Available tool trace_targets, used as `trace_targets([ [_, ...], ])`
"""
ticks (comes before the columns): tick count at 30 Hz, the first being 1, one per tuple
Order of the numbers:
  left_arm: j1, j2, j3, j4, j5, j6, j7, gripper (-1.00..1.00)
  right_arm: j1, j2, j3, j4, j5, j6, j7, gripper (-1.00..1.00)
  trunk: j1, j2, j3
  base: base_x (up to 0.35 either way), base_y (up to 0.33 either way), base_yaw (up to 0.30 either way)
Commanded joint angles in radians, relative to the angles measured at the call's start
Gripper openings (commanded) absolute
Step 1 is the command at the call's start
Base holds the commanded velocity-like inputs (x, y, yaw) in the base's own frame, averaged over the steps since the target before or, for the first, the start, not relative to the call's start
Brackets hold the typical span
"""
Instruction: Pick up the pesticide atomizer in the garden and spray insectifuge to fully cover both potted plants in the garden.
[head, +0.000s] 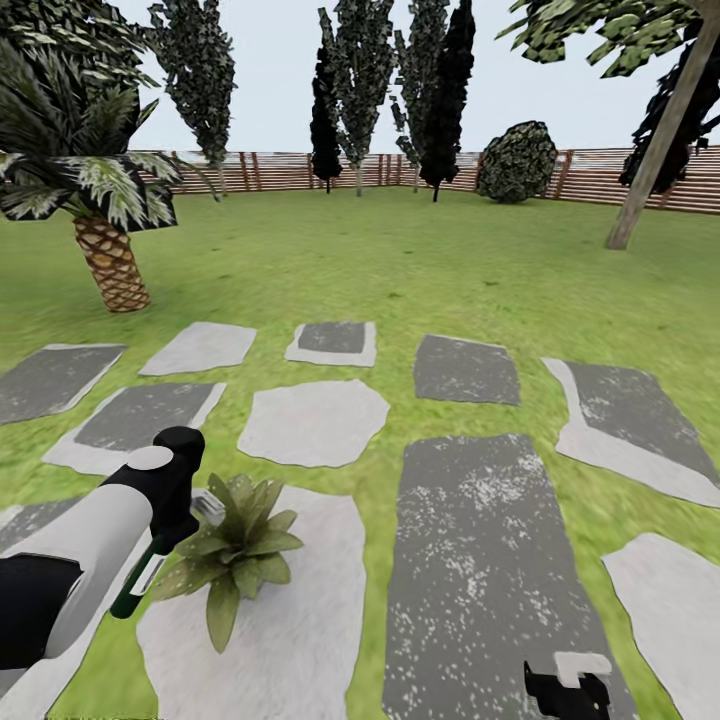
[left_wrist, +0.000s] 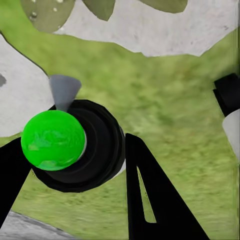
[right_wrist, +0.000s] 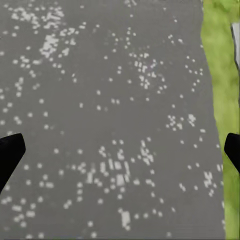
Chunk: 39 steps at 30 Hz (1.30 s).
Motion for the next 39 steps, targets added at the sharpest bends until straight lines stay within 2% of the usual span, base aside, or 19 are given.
trace_targets([
  [1, -0.001, 0.000, -0.004, -0.001, -0.006, 0.011, -0.010, -1.00, 0.000, 0.000, 0.009, 0.000, -0.010, -0.003, -0.001, 1.00, 0.000, 0.000, -0.001, 0.121, -0.263, 0.262],
  [6, -0.001, 0.001, -0.005, 0.002, -0.006, 0.011, -0.010, -1.00, 0.000, 0.001, 0.009, 0.000, -0.010, -0.003, -0.001, 1.00, 0.000, 0.000, -0.001, 0.052, -0.264, 0.273],
  [12, 0.030, 0.003, -0.004, -0.005, -0.006, 0.011, -0.010, -1.00, 0.000, 0.001, 0.009, 0.000, -0.010, -0.003, -0.001, 1.00, 0.000, 0.000, -0.001, -0.226, -0.197, 0.277],
  [19, 0.033, 0.006, -0.005, -0.005, -0.006, 0.011, -0.010, -1.00, 0.000, 0.001, 0.009, 0.000, -0.010, -0.003, -0.001, 1.00, 0.000, 0.000, -0.001, -0.164, -0.086, 0.277],
  [27, 0.054, 0.008, -0.002, -0.005, -0.005, 0.011, -0.010, -1.00, 0.000, 0.001, 0.009, 0.000, -0.010, -0.003, -0.001, 1.00, 0.000, 0.000, -0.001, 0.026, -0.018, 0.106],
  [34, 0.056, 0.008, -0.001, -0.005, -0.004, 0.011, -0.010, -1.00, 0.000, 0.001, 0.009, 0.000, -0.010, -0.003, -0.002, 1.00, 0.000, 0.000, -0.001, 0.168, -0.197, 0.063],
  [39, 0.095, 0.009, 0.000, -0.005, 0.002, 0.015, -0.010, -1.00, 0.000, 0.001, 0.009, 0.000, -0.010, -0.003, -0.002, 1.00, 0.000, 0.000, -0.001, 0.006, -0.230, 0.263],
])
